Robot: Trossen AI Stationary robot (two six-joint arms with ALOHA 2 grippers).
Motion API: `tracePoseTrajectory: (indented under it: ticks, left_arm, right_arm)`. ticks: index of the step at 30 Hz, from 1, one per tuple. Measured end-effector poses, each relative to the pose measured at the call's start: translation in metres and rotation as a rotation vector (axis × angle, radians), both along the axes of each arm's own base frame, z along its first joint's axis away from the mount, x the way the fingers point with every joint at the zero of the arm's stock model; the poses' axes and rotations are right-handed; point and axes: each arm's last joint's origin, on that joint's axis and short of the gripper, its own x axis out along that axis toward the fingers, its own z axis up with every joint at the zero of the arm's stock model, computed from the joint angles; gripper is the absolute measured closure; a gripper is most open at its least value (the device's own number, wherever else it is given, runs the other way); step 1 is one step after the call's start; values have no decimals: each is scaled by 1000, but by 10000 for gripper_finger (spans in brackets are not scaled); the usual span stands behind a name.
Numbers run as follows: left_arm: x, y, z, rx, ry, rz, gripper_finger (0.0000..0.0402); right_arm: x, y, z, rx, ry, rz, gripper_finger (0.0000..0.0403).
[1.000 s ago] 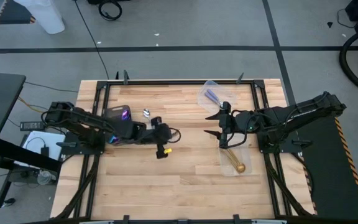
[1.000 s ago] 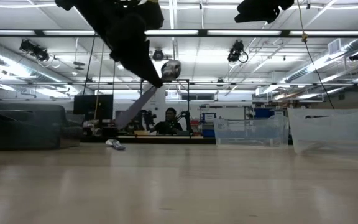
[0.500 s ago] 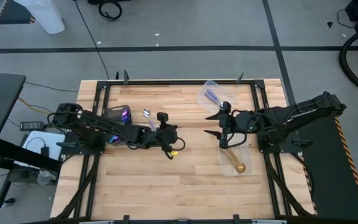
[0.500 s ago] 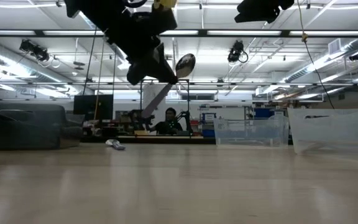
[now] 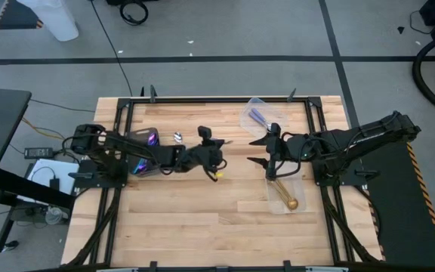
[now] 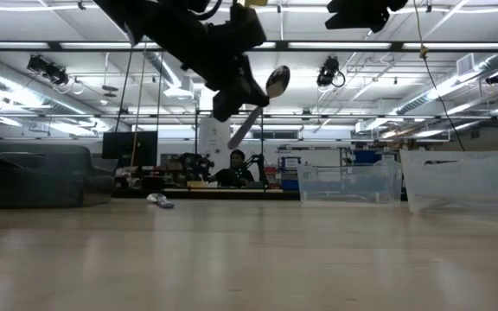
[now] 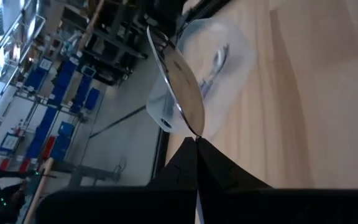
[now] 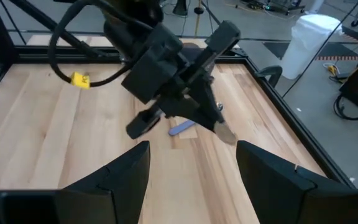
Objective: Sort silverware by color (type)
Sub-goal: Put the purple spoon into the top transparent bin
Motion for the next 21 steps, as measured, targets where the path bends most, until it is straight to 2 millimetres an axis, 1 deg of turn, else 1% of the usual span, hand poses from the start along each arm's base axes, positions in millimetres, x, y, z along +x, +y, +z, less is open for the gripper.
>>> tracePoseTrajectory:
  ticks: [7, 9, 12, 16, 19, 21]
  left_arm:
    - [16, 24, -1, 61, -79, -121, 399]
    - [18, 30, -2, 44, -107, -169, 399]
    - [21, 36, -1, -30, -194, -192, 399]
    - [21, 45, 8, -119, -338, -198, 399]
    - [22, 49, 18, -205, -464, -281, 399]
    - [22, 48, 23, -277, -539, -357, 399]
  right_arm:
    - [0, 0, -1, 53, -1, -27, 154]
    - [-1, 1, -2, 52, 5, -26, 154]
    - [-3, 4, -4, 20, 27, -52, 154]
    - [-9, 11, -6, -60, 47, -126, 154]
    - [-10, 13, -6, -94, 40, -169, 154]
    - [-11, 13, -6, -104, 35, -188, 154]
